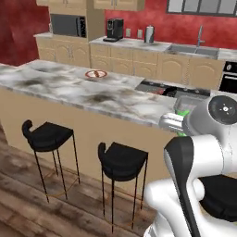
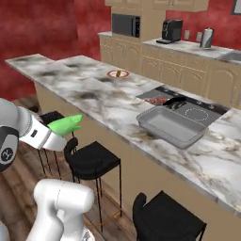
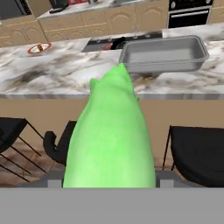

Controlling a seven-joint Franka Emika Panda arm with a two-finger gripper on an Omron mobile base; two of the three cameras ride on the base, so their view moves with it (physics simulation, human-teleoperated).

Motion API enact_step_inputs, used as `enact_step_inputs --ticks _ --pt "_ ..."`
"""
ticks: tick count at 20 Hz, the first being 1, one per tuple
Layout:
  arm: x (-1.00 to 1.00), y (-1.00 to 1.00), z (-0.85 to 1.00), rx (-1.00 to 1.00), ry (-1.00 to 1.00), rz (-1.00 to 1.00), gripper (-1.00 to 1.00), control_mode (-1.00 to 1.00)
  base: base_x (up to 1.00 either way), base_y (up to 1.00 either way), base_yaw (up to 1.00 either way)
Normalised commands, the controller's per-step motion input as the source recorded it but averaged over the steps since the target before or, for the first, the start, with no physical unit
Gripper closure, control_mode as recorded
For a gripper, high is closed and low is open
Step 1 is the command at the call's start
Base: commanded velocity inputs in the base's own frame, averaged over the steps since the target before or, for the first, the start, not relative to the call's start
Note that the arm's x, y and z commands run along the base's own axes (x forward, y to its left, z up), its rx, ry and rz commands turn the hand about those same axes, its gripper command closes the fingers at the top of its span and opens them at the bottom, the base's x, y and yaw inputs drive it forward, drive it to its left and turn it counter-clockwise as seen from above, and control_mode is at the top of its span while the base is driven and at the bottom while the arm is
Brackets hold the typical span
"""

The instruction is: Place the cold items (corn and cucumber) from the fridge in one tupperware on the dining counter. Place the warm items (kebab skewer and hot dog) in the stove area in another tupperware.

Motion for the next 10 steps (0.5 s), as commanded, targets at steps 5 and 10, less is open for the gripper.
enact_step_inputs --ticks 5,10 --pt "0.00 0.00 0.00 0.00 0.00 0.00 1.00 1.00 0.79 0.00 -0.50" --pt "0.00 0.00 0.00 0.00 0.00 0.00 1.00 1.00 0.63 -0.04 -0.38"
